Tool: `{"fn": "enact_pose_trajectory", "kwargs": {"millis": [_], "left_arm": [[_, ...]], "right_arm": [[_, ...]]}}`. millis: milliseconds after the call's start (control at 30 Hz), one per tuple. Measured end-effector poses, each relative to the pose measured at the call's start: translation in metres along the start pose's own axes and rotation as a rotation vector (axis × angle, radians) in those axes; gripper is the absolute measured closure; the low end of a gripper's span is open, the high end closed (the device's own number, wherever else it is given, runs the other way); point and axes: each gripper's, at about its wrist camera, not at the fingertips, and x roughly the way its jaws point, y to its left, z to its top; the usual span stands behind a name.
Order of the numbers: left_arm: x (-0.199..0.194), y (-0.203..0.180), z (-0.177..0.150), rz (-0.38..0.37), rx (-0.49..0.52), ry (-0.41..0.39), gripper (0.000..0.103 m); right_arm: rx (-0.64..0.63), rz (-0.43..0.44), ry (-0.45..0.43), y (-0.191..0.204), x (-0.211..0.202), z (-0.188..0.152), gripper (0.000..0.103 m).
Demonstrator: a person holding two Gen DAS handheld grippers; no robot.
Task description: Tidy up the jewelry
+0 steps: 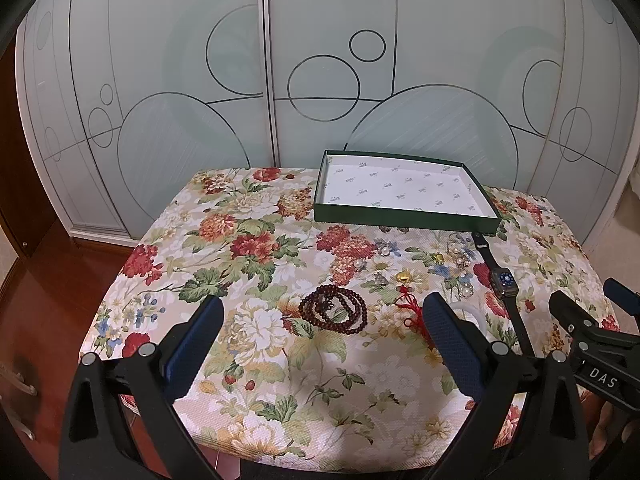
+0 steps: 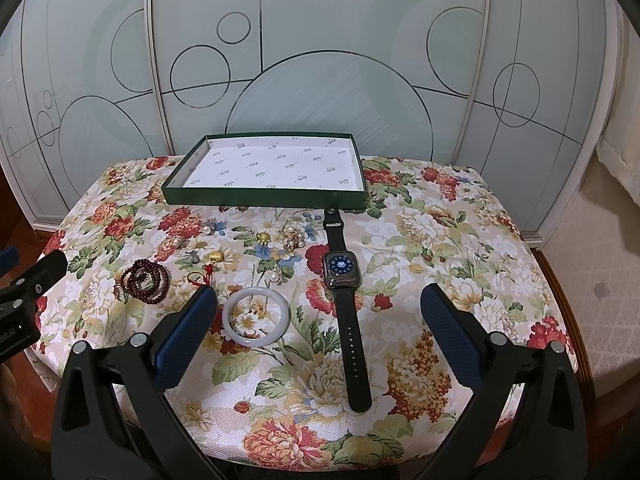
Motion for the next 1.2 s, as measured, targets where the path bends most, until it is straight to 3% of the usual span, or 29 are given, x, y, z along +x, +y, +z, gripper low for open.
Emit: {"fn": "enact_pose_trajectory", "kwargs": {"millis": [1200], "left_arm": [[0.0027,0.0056,-0.0040,0.008,-0.005,0.021,0.004]], "right_arm": [[0.000,0.000,0.000,-0.0009,0.0010,-0.0012,0.002]]}}
